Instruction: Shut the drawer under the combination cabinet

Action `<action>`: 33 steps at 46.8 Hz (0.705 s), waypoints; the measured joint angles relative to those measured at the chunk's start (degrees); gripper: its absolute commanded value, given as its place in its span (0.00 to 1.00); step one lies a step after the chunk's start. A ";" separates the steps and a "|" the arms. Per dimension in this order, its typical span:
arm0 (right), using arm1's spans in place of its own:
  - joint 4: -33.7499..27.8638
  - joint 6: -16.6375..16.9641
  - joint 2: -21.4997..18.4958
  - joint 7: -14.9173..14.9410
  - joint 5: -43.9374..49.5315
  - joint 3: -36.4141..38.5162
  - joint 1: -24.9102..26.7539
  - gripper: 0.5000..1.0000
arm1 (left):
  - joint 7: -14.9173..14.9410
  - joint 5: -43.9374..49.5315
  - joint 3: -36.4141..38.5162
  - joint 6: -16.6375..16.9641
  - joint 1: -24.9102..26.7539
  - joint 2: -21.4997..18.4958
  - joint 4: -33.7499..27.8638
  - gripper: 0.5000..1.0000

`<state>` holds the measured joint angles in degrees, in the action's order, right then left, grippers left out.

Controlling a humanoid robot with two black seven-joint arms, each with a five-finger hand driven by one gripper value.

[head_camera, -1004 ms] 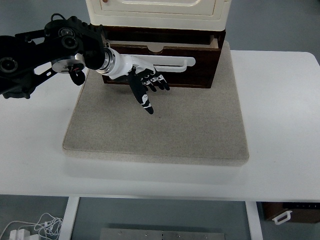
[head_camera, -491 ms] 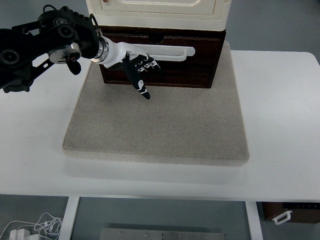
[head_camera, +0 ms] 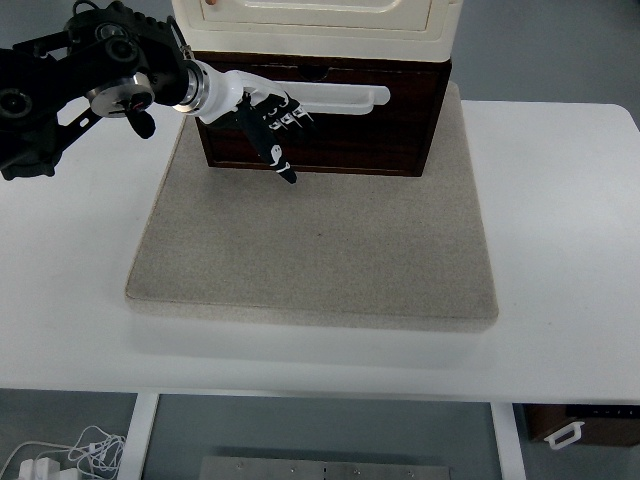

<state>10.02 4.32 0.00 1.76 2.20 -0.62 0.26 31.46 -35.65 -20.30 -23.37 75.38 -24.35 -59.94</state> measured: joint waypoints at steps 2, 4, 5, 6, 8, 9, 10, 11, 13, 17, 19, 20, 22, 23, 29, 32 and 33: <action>0.00 -0.01 0.00 0.00 0.00 0.00 0.00 0.90 | -0.10 0.38 -0.07 -0.14 0.00 0.00 -0.07 1.00; 0.00 -0.02 0.00 0.00 0.00 0.00 0.00 0.90 | -0.22 0.83 -0.55 -0.77 -0.02 -0.02 -0.24 1.00; 0.00 -0.02 0.00 0.00 0.00 0.00 0.00 0.90 | -0.24 0.96 -1.05 -1.38 -0.13 -0.05 -0.32 1.00; 0.00 -0.02 0.00 0.01 0.00 0.00 0.00 0.90 | -0.26 1.05 -1.73 -2.28 -0.33 -0.11 -0.39 1.00; 0.00 -0.02 0.00 0.00 0.00 0.00 0.00 0.90 | -0.26 1.10 -3.42 -4.65 -0.66 -0.16 -0.48 1.00; 0.00 -0.02 0.00 0.00 0.00 0.00 0.00 0.90 | -0.26 1.11 -4.14 -5.62 -0.78 -0.17 -0.50 1.00; 0.00 -0.02 0.00 0.00 0.00 0.00 0.00 0.90 | -0.26 1.09 -4.82 -6.59 -0.91 -0.17 -0.52 1.00; 0.00 -0.02 0.00 0.00 0.00 0.00 0.00 0.90 | -0.26 1.09 -5.29 -7.38 -1.01 -0.17 -0.52 1.00; 0.00 -0.02 0.00 0.00 0.00 0.00 0.00 0.90 | -0.26 1.25 -5.94 -8.73 -1.08 -0.18 -0.57 1.00; 0.00 -0.01 0.00 0.01 0.00 0.00 0.00 0.90 | -0.36 2.37 -7.61 -11.02 -1.12 -0.15 -0.78 1.00; 0.00 0.00 0.00 0.00 0.00 0.00 0.00 0.90 | -0.46 3.73 -9.26 -11.50 -1.26 -0.11 -0.81 1.00; 0.00 0.00 0.00 0.01 -0.01 0.00 0.00 0.90 | -0.50 4.51 -10.12 -11.56 -1.40 -0.08 -0.81 1.00; 0.00 0.01 0.00 0.01 -0.01 0.00 0.00 0.90 | -0.81 6.35 -12.01 -11.63 -1.94 0.02 -0.83 1.00; 0.00 0.01 0.00 0.01 -0.01 0.00 0.00 0.90 | -1.15 7.27 -12.87 -11.64 -2.26 0.12 -0.86 1.00; 0.00 0.01 0.00 0.01 0.00 0.00 -0.01 0.90 | -4.94 12.52 -18.02 -11.65 -3.93 0.26 -2.02 1.00; 0.00 0.01 0.00 0.01 -0.01 0.00 0.00 0.90 | -7.22 15.26 -20.66 -11.64 -4.07 0.27 -2.07 1.00; 0.00 0.01 0.00 0.01 0.00 0.00 -0.01 0.90 | -7.91 16.20 -21.53 -11.64 -4.09 0.30 -2.00 1.00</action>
<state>10.02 4.33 0.00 1.76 2.20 -0.61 0.26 23.56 -19.45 -41.83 -35.02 71.30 -24.05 -61.94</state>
